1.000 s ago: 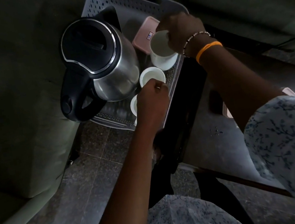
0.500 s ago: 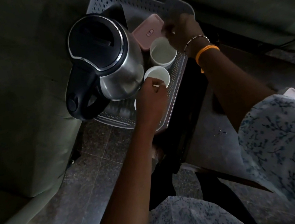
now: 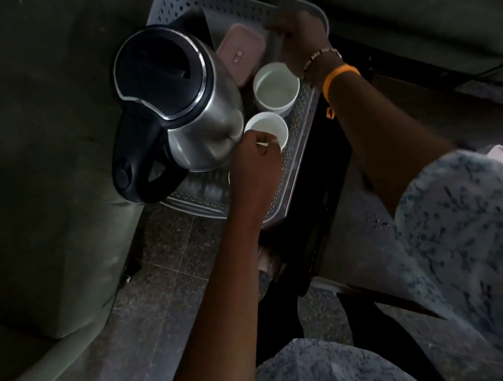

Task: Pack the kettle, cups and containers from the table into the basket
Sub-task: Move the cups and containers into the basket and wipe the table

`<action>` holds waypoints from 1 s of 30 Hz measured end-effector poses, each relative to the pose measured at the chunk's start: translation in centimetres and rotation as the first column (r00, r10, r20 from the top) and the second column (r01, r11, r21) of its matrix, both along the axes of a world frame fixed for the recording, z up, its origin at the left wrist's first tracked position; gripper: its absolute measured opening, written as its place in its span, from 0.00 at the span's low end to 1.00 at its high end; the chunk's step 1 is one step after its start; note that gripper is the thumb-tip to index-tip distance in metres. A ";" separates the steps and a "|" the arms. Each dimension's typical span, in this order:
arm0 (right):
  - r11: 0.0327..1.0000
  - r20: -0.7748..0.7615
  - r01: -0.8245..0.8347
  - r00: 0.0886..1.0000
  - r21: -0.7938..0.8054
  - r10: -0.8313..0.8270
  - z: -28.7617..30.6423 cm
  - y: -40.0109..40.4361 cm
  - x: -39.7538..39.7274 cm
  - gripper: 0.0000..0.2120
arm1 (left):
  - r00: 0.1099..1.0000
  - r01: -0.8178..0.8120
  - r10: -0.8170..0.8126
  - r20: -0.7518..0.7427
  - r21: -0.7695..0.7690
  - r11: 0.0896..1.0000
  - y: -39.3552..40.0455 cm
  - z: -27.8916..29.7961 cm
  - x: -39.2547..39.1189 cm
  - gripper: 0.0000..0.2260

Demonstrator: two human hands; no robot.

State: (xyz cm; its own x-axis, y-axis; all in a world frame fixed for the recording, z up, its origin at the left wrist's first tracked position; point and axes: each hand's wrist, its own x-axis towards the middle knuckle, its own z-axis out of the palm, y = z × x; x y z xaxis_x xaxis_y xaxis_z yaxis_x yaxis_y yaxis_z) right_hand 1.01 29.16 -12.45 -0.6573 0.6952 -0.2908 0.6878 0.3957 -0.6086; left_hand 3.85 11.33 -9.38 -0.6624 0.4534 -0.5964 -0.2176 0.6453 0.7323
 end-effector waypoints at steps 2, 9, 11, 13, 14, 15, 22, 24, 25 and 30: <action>0.994 -0.064 0.105 0.993 0.041 -0.102 1.1 -0.8 2.3 0.18 | 1.000 0.020 -0.020 -0.022 -0.004 1.000 0.1 0.0 0.3 0.05; 0.936 -0.230 0.326 0.908 -0.132 -0.349 1.6 -5.3 13.8 0.14 | 0.995 0.090 -0.088 -0.043 0.040 0.995 1.6 -0.2 4.8 0.05; 0.918 -0.160 0.357 0.909 -0.173 -0.384 0.6 -6.8 18.2 0.13 | 0.989 0.147 -0.146 -0.013 0.043 0.988 2.3 -0.7 7.3 0.05; 0.898 -0.073 0.402 0.905 -0.177 -0.419 -0.6 -7.8 22.6 0.12 | 0.975 0.220 -0.220 0.035 0.017 0.975 3.0 -1.5 10.0 0.06; 0.874 -0.030 0.444 0.888 -0.194 -0.458 -1.3 -8.1 24.8 0.12 | 0.964 0.259 -0.258 0.070 0.002 0.966 3.4 -2.0 11.3 0.06; 0.839 0.007 0.500 0.860 -0.213 -0.511 -1.9 -8.1 27.0 0.12 | 0.950 0.296 -0.293 0.106 -0.013 0.955 3.8 -2.5 12.7 0.06; 0.470 0.132 0.796 0.550 -0.381 -0.824 -5.9 -2.9 37.9 0.14 | 0.898 0.369 -0.300 0.322 -0.180 0.912 7.9 -6.8 19.9 0.07; 0.219 0.183 0.829 0.356 -0.514 -0.916 -6.9 -0.3 39.7 0.10 | 0.915 0.271 -0.176 0.364 -0.229 0.935 9.4 -8.4 21.1 0.10; 0.124 0.244 0.827 0.300 -0.548 -0.922 -7.5 0.8 40.5 0.08 | 0.926 0.237 -0.138 0.352 -0.256 0.937 10.0 -9.3 21.5 0.12; -0.048 0.322 0.828 0.163 -0.559 -0.933 -9.9 4.7 42.4 0.08 | 0.961 0.178 -0.097 0.258 -0.314 0.933 11.8 -12.9 23.0 0.11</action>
